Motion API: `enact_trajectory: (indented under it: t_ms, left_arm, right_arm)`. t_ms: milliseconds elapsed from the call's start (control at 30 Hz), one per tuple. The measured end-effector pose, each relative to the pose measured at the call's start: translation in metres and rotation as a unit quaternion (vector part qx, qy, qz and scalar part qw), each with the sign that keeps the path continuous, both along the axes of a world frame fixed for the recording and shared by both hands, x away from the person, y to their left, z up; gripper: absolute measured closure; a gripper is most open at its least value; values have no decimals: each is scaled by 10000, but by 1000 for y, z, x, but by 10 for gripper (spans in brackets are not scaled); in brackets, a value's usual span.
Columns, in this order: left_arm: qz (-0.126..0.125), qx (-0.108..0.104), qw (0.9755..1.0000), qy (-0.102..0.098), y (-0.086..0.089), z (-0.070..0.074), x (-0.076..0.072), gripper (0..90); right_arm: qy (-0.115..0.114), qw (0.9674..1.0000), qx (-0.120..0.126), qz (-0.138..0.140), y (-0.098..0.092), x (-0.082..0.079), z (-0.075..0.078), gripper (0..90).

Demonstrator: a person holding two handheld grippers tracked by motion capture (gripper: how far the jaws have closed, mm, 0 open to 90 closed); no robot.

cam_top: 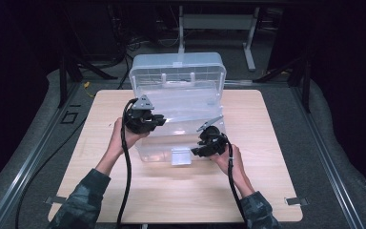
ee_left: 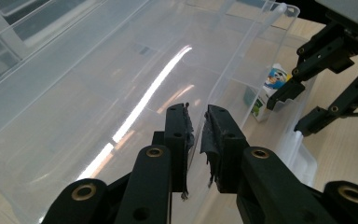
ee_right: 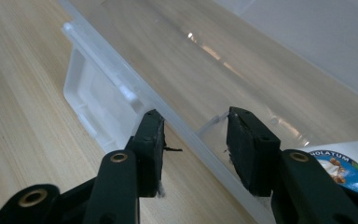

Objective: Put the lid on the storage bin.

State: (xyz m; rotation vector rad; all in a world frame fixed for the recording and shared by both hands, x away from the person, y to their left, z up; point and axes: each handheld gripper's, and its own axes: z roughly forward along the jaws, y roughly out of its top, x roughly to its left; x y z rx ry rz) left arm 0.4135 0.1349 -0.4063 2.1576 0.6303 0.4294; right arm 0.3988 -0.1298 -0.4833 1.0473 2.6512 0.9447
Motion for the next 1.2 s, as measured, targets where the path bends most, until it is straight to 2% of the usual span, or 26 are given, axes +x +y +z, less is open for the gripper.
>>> enact_trajectory:
  t_ms: [167,300,333,400,600,667,700,733,767,800,833,900,933,967,1000,1033,1067,1100,1200]
  left_arm:
    - [-9,11,10000,-45,-1,-3,-4,783]
    - [-17,-109,9999,-61,2,-6,-6,784]
    - [-18,-128,9999,-83,2,-7,-7,783]
    - [-20,-105,9999,-103,1,-8,-8,783]
    - [-7,-87,9999,-136,1,-8,-9,781]
    - [-22,-82,9999,-146,1,-8,-10,782]
    - [-22,-82,9999,-146,1,-8,-10,782]
    - [-16,-102,9998,-146,2,-9,-10,782]
    - [-16,-102,9998,-146,2,-9,-10,782]
    - [-9,-119,9998,-160,2,-10,-11,782]
    - [-9,-119,9998,-160,2,-10,-11,782]
    - [2,-117,9998,-181,2,-10,-11,781]
    - [5,-114,9998,-173,1,-10,-12,782]
    - [5,-114,9998,-173,1,-10,-12,781]
    - [2,-89,9998,-182,1,-10,-12,781]
    - [3,-90,9998,-185,1,-10,-12,781]
    - [-8,-97,9998,-165,1,-11,-13,781]
    - [-8,-97,9998,-165,1,-11,-13,780]
    - [-14,-86,9998,-194,2,-12,-14,779]
  right_arm:
    - [6,10000,-7,6,0,0,0,568]
    - [-4,10000,-4,-19,0,0,0,551]
    - [63,9998,195,-21,-3,0,0,539]
    - [89,9996,281,-27,-6,-1,1,522]
    - [-40,9992,378,-79,-14,-6,10,473]
    - [-84,9990,443,-67,-21,-14,22,468]
    - [-84,9990,443,-67,-21,-14,22,468]
    - [-137,9987,485,25,-24,-19,33,471]
    - [-137,9987,485,25,-24,-19,33,471]
    - [-251,9974,659,128,-26,-24,48,479]
    - [-251,9974,659,128,-26,-24,48,479]
    - [-425,9961,744,212,-25,-28,64,496]
    - [-673,9943,793,238,-23,-29,82,521]
    - [-673,9943,793,238,-23,-29,82,521]
    - [-868,9929,788,213,-20,-23,99,568]
    - [-1005,9915,815,126,-18,-16,108,595]
    - [-1080,9908,812,66,-17,-10,113,617]
    - [-1080,9908,812,66,-17,-10,113,617]
    - [-1168,9900,780,-92,-15,12,123,692]
